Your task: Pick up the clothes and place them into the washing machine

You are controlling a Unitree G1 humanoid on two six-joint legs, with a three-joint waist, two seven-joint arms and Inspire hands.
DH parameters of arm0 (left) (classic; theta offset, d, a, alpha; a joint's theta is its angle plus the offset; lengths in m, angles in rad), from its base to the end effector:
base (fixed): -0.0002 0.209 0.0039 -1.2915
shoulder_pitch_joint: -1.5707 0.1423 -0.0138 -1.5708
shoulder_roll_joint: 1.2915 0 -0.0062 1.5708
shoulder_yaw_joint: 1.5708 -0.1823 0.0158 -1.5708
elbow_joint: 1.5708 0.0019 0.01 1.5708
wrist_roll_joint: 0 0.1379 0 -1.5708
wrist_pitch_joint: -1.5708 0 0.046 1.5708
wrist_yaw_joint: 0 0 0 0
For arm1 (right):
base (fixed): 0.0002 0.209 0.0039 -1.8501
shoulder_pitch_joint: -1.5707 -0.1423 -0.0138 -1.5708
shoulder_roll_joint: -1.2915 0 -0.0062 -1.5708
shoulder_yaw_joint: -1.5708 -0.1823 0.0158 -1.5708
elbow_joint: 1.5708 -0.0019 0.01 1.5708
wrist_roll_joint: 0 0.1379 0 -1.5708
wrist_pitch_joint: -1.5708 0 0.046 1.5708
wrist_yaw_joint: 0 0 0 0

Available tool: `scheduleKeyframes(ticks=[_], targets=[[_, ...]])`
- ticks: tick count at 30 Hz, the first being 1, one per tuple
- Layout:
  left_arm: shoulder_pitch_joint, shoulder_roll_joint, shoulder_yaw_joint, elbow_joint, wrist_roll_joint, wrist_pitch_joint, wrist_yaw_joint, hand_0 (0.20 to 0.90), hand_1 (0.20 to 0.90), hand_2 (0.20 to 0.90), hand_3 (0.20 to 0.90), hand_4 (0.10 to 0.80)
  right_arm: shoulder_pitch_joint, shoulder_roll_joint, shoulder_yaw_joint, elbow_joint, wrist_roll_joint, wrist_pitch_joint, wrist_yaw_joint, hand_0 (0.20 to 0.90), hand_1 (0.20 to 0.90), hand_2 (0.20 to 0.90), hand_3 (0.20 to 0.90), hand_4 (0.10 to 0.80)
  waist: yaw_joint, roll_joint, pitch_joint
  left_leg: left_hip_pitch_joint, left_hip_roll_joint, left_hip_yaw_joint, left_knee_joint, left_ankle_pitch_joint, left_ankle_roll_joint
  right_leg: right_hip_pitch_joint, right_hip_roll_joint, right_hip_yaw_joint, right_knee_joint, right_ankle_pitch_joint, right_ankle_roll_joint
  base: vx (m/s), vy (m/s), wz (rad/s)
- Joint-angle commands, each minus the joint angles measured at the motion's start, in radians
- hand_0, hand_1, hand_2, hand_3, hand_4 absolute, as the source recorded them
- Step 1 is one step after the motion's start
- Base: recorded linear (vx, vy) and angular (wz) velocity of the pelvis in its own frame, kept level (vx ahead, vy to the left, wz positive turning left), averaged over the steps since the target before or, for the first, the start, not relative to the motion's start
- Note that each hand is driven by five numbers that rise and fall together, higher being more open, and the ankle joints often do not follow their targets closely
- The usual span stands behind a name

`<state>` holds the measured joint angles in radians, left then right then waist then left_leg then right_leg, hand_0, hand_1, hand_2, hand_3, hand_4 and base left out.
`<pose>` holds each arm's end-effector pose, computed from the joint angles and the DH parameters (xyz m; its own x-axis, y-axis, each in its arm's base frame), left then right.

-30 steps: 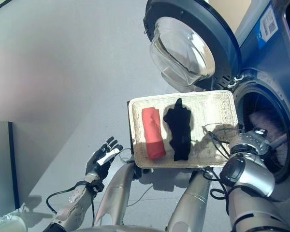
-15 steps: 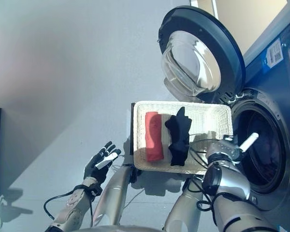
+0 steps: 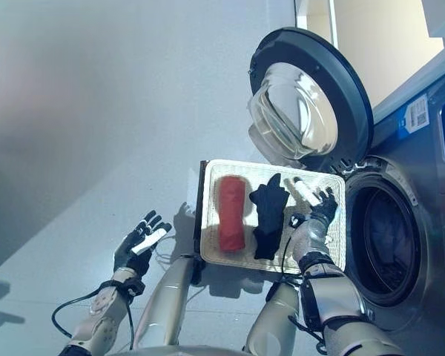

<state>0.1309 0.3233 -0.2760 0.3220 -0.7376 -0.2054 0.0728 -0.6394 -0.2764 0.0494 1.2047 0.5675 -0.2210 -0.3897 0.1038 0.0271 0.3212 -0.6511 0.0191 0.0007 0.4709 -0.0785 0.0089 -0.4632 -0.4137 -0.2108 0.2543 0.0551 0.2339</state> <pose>0.1521 0.1885 -0.0283 0.9375 0.0282 -0.3468 -0.1503 0.9317 -0.3305 0.2874 -0.2130 0.0132 0.7618 -0.5337 -0.3672 0.5857 0.8096 0.0385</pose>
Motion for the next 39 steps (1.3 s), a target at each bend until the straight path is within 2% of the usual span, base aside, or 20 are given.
scheduleKeyframes(ticks=[1,7,11,17,21,29,30,31,32,33,35,36,37,38,39], targets=[[0.033,0.049,0.044,-0.103,0.036,-0.078,-0.026,0.9,0.9,0.9,0.9,0.8,-0.02,-0.053,0.024,-0.027,-0.064,-0.004,0.013,0.9,0.9,0.9,0.9,0.8,0.032,-0.005,-0.006,0.007,0.057,-0.025,-0.056,0.035,-0.114,0.032,-0.028,0.019,-0.019,0.051,-0.021,-0.006,0.0,0.04],[0.033,0.052,0.051,-0.113,0.044,-0.066,-0.04,0.9,0.9,0.9,0.9,0.8,-0.046,-0.018,0.099,0.072,-0.234,0.074,0.011,0.9,0.9,0.9,0.9,0.8,0.058,-0.006,0.002,0.012,0.055,-0.031,-0.067,0.048,-0.116,0.049,-0.031,-0.001,-0.022,0.053,-0.016,0.002,-0.006,0.04],[0.024,0.061,0.047,-0.125,0.065,-0.048,-0.028,0.9,0.9,0.9,0.9,0.8,-0.079,0.015,0.118,0.209,-0.408,0.185,-0.061,0.9,0.9,0.9,0.9,0.8,0.078,-0.002,0.003,0.003,0.045,-0.046,-0.06,0.047,-0.114,0.057,-0.031,-0.015,-0.015,0.051,-0.016,0.014,-0.024,0.1],[0.026,0.067,0.049,-0.146,0.078,-0.045,-0.012,0.9,0.9,0.9,0.9,0.8,-0.077,0.055,0.132,0.231,-0.503,0.234,-0.085,0.9,0.9,0.9,0.9,0.8,0.086,0.001,0.008,-0.002,0.043,-0.049,-0.055,0.044,-0.11,0.06,-0.033,-0.018,-0.016,0.051,-0.014,0.008,0.006,0.08],[0.023,0.066,0.044,-0.15,0.089,-0.038,-0.005,0.9,0.9,0.9,0.9,0.8,-0.061,0.082,0.141,0.228,-0.515,0.244,-0.076,0.9,0.9,0.9,0.9,0.8,0.085,0.002,0.016,-0.017,0.042,-0.049,-0.037,0.037,-0.106,0.053,-0.034,-0.016,-0.009,0.05,-0.014,0.0,0.002,0.03],[0.026,0.074,0.033,-0.176,0.092,-0.033,-0.008,0.9,0.9,0.9,0.9,0.8,-0.061,0.1,0.118,0.255,-0.498,0.269,-0.057,0.9,0.9,0.9,0.9,0.8,0.11,0.028,0.027,-0.054,0.03,-0.057,-0.004,0.024,-0.096,0.031,-0.041,-0.027,0.025,0.035,-0.012,0.01,0.001,0.03],[0.028,0.075,0.033,-0.182,0.091,-0.033,-0.006,0.9,0.9,0.9,0.9,0.8,-0.065,0.098,0.105,0.266,-0.491,0.278,-0.058,0.9,0.9,0.9,0.9,0.8,0.121,0.037,0.026,-0.055,0.033,-0.064,0.017,-0.017,-0.099,0.029,-0.038,-0.024,0.055,-0.004,-0.005,-0.006,0.001,0.07],[0.028,0.076,0.033,-0.188,0.09,-0.034,-0.005,0.9,0.9,0.9,0.9,0.8,-0.064,0.093,0.099,0.275,-0.493,0.284,-0.063,0.9,0.9,0.9,0.9,0.8,0.125,0.041,0.034,-0.075,0.024,-0.062,0.021,0.014,-0.091,0.011,-0.044,-0.027,0.061,0.017,-0.013,-0.006,0.001,0.13],[0.028,0.076,0.033,-0.188,0.09,-0.034,-0.005,0.9,0.9,0.9,0.9,0.8,-0.064,0.093,0.098,0.275,-0.493,0.284,-0.063,0.9,0.9,0.9,0.9,0.8,0.126,0.041,0.033,-0.076,0.024,-0.062,0.022,0.014,-0.09,0.009,-0.044,-0.027,0.062,0.017,-0.013,-0.01,0.013,0.21],[0.029,0.08,0.03,-0.199,0.088,-0.035,-0.003,0.9,0.9,0.9,0.9,0.8,-0.063,0.088,0.088,0.292,-0.497,0.299,-0.069,0.9,0.9,0.9,0.9,0.8,0.136,0.053,0.032,-0.077,0.029,-0.071,0.046,-0.028,-0.094,0.001,-0.041,-0.023,0.103,-0.026,-0.006,0.085,-0.006,0.26],[0.03,0.084,0.027,-0.215,0.089,-0.033,-0.002,0.9,0.9,0.9,0.9,0.8,-0.062,0.078,0.065,0.305,-0.487,0.312,-0.068,0.9,0.9,0.9,0.9,0.8,0.144,0.066,0.035,-0.096,0.025,-0.073,0.067,-0.035,-0.091,-0.024,-0.045,-0.015,0.138,-0.045,-0.01,0.033,0.004,0.14],[0.03,0.084,0.027,-0.215,0.089,-0.033,-0.002,0.9,0.9,0.9,0.9,0.8,-0.063,0.077,0.064,0.305,-0.487,0.312,-0.068,0.755,0.755,0.755,0.755,0.696,0.144,0.066,0.035,-0.098,0.025,-0.073,0.069,-0.035,-0.091,-0.026,-0.045,-0.014,0.14,-0.046,-0.01,0.0,0.0,0.0],[0.034,0.087,0.024,-0.221,0.093,-0.029,-0.002,0.9,0.9,0.9,0.9,0.8,-0.053,0.065,0.05,0.315,-0.488,0.325,-0.071,0.258,0.258,0.258,0.258,0.341,0.149,0.076,0.037,-0.116,0.022,-0.076,0.09,-0.042,-0.089,-0.048,-0.047,-0.009,0.171,-0.063,-0.013,-0.01,0.021,0.07],[0.037,0.09,0.023,-0.226,0.096,-0.029,-0.004,0.9,0.9,0.9,0.9,0.8,-0.05,0.058,0.044,0.318,-0.488,0.328,-0.07,0.2,0.2,0.2,0.2,0.3,0.15,0.08,0.038,-0.123,0.022,-0.078,0.098,-0.044,-0.087,-0.06,-0.049,-0.005,0.187,-0.07,-0.014,-0.01,0.032,0.15],[0.042,0.092,0.02,-0.235,0.098,-0.028,-0.004,0.9,0.9,0.9,0.9,0.8,-0.045,0.055,0.038,0.323,-0.487,0.332,-0.072,0.2,0.2,0.2,0.2,0.3,0.151,0.085,0.039,-0.128,0.023,-0.079,0.105,-0.047,-0.086,-0.071,-0.048,-0.001,0.2,-0.078,-0.015,0.0,0.034,0.15]])
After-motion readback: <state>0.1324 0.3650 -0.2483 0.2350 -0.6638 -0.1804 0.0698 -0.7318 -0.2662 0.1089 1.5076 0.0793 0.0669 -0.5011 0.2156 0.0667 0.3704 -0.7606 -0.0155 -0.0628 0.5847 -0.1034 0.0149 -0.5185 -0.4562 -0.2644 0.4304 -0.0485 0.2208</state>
